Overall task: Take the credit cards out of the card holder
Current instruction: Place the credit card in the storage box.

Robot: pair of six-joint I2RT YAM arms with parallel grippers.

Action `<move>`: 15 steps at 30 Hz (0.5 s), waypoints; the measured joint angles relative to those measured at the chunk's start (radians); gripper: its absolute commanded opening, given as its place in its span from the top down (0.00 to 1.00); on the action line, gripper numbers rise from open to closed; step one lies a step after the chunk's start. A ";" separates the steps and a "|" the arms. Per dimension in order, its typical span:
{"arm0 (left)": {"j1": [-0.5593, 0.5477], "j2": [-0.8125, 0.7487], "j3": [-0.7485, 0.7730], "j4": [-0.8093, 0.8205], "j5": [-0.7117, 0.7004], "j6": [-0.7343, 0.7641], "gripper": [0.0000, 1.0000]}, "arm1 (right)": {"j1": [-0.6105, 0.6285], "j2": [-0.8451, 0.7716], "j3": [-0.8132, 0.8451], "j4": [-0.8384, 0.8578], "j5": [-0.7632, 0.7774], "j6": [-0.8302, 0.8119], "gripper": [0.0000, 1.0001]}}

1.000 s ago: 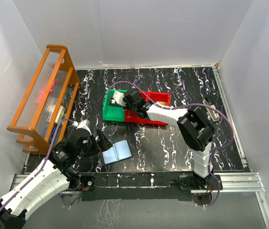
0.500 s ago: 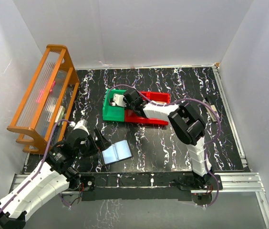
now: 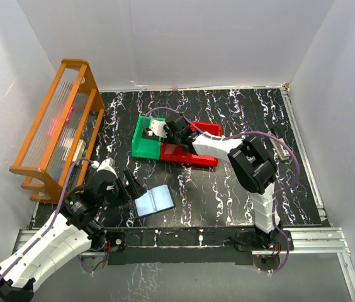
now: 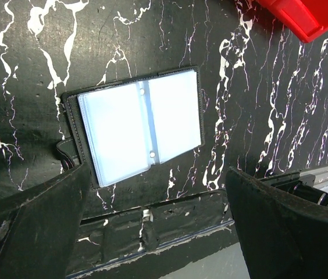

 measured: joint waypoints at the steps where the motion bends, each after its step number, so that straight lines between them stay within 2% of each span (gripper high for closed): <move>1: 0.000 0.001 0.000 0.000 0.000 -0.002 0.01 | 0.000 -0.016 -0.005 -0.001 -0.011 0.009 0.49; 5: 0.000 0.013 0.000 0.001 0.008 -0.010 0.01 | 0.001 -0.103 -0.037 -0.008 -0.058 0.062 0.48; 9: 0.000 0.025 0.000 0.008 0.027 -0.023 0.01 | 0.001 -0.239 -0.108 0.017 -0.127 0.206 0.47; 11: 0.000 0.037 -0.002 0.021 0.039 -0.031 0.02 | 0.001 -0.333 -0.180 0.050 -0.176 0.335 0.44; 15: 0.000 0.068 -0.012 0.047 0.065 -0.037 0.05 | 0.001 -0.506 -0.313 0.103 -0.301 0.670 0.47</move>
